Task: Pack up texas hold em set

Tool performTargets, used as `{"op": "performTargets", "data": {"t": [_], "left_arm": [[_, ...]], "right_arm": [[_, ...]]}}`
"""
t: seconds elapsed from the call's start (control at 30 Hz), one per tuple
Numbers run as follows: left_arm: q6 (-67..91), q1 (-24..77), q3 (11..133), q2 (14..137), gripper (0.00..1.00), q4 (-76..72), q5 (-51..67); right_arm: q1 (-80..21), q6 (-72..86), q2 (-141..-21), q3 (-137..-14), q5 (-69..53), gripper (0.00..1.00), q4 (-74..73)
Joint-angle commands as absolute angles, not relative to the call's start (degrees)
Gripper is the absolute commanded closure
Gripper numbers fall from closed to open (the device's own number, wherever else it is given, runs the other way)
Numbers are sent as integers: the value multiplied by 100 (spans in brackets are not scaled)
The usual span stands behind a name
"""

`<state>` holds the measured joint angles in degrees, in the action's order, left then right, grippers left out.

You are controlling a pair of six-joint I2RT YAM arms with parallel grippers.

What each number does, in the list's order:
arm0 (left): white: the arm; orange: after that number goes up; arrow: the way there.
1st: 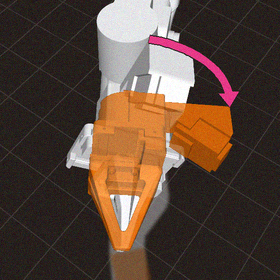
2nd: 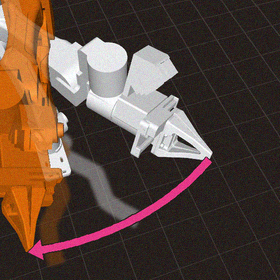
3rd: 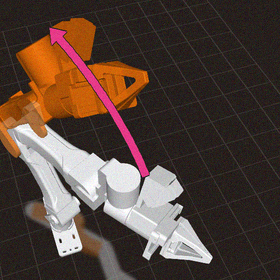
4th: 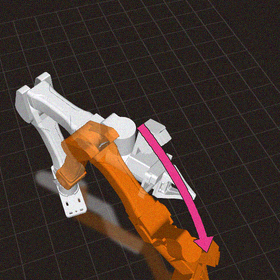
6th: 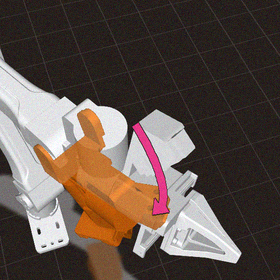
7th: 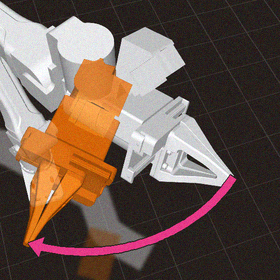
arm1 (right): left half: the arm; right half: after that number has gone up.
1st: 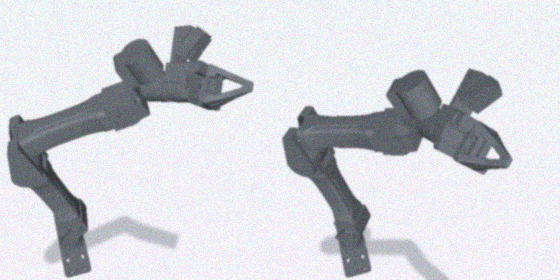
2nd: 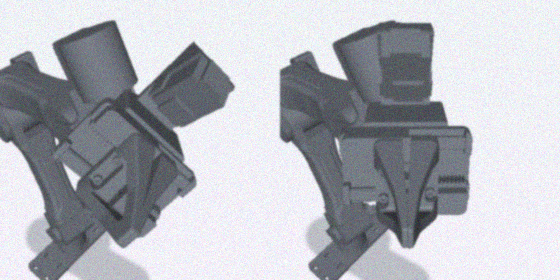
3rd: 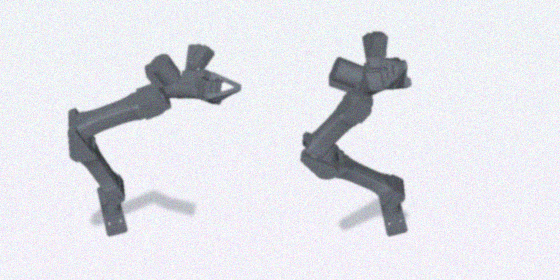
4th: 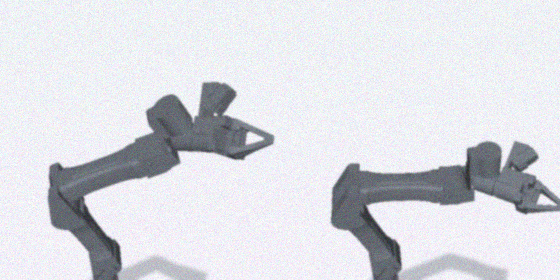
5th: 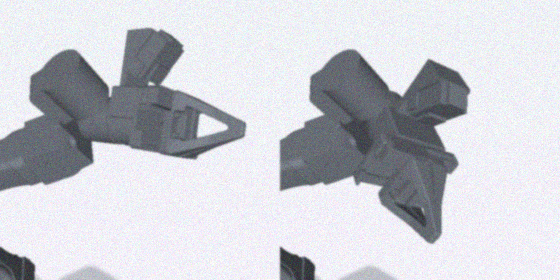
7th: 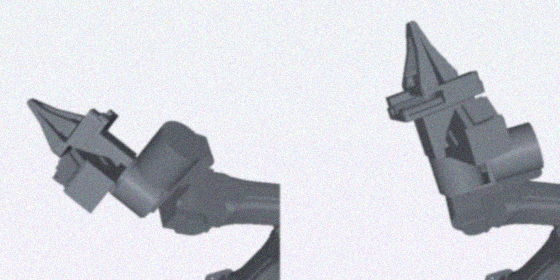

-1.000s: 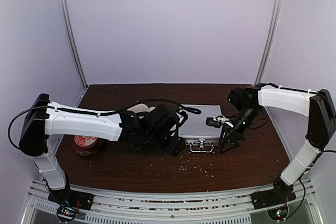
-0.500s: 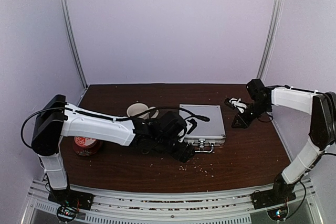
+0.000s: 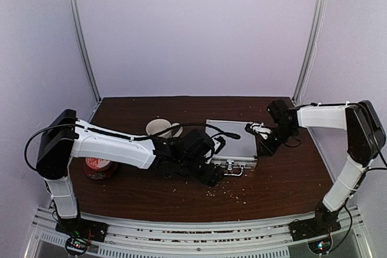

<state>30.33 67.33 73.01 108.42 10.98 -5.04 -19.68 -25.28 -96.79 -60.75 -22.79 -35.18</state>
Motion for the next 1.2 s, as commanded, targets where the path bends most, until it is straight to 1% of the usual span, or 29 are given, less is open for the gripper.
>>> {"op": "performTargets", "data": {"t": [0.0,0.17,0.27,0.33,0.37,0.47,0.53,0.63,0.73,0.77,0.9,1.17], "left_arm": [[3142,6732,7191,10704,26,842,-639],[3153,6703,7194,10759,26,747,-614],[3174,6615,7229,10827,26,611,-455],[3196,6525,7233,10894,26,463,-190],[3213,6466,7233,10921,26,388,-68],[3219,6397,7245,11010,24,178,231],[3218,6361,7306,11139,23,81,430],[3220,6324,7573,11415,24,165,709],[3241,6319,7808,11630,25,333,783],[3274,6315,7837,11674,25,349,792],[3362,6278,7976,11808,25,450,768],[3445,6204,8199,12080,25,518,900]], "right_arm": [[-2312,-2486,-9765,-6066,-2485,87,-3453],[-2261,-2612,-9683,-6171,-2460,88,-3650],[-1957,-2674,-9450,-6240,-2390,87,-3941],[-1684,-2725,-9189,-6282,-2243,85,-4116],[-1581,-2758,-9022,-6296,-2156,81,-4182],[-1484,-2751,-8574,-6411,-2002,66,-4110],[-1485,-2508,-8436,-6570,-2316,61,-3833],[-1499,-1994,-8667,-6890,-3031,63,-3389],[-1556,-1866,-9154,-7277,-3804,72,-3269],[-1593,-1861,-9293,-7371,-4001,73,-3239],[-1778,-1771,-9648,-7412,-4014,74,-2966],[-2061,-1968,-10073,-7249,-3784,74,-2963]]}}
